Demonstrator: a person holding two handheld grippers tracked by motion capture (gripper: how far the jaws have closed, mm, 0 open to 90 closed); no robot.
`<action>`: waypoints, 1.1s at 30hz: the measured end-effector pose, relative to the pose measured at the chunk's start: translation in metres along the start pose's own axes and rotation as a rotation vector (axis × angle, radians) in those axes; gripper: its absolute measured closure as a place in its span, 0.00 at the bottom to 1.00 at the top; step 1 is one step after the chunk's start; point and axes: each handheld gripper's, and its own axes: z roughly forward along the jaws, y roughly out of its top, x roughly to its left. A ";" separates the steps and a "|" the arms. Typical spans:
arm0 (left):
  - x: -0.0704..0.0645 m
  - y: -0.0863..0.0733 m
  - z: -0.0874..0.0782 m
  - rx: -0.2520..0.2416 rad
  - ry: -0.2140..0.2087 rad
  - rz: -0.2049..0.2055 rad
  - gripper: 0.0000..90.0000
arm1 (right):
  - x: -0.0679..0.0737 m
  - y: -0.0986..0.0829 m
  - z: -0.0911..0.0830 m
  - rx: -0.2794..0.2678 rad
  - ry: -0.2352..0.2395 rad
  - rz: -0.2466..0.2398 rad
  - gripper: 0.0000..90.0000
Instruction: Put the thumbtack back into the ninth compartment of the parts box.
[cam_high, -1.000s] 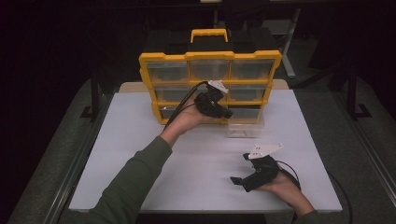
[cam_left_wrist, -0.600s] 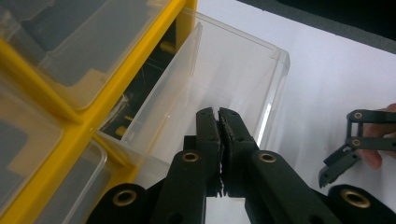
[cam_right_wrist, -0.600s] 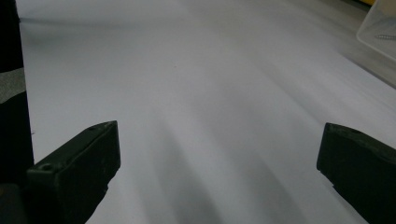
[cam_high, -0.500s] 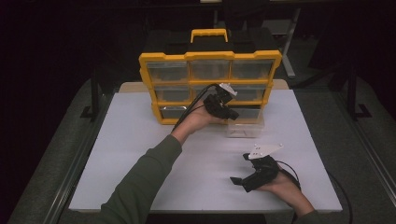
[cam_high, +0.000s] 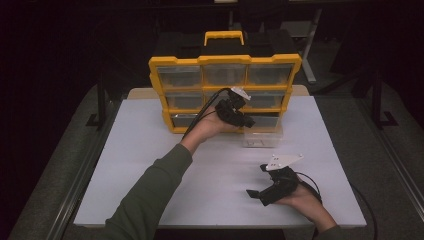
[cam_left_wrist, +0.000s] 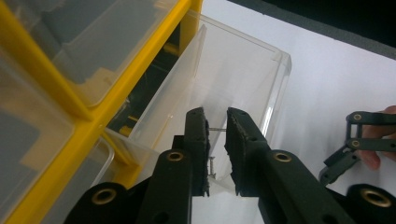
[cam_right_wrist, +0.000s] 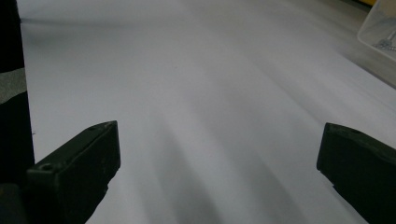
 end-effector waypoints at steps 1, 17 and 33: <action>0.000 -0.001 -0.002 -0.006 -0.003 -0.001 0.85 | 0.000 0.000 0.000 0.000 0.000 0.000 0.00; 0.000 -0.033 -0.036 -0.054 0.014 -0.026 0.49 | 0.000 0.000 0.001 0.006 0.002 0.001 0.00; -0.004 -0.098 -0.066 -0.090 0.094 -0.046 0.25 | 0.000 0.000 0.002 0.007 -0.002 -0.001 0.00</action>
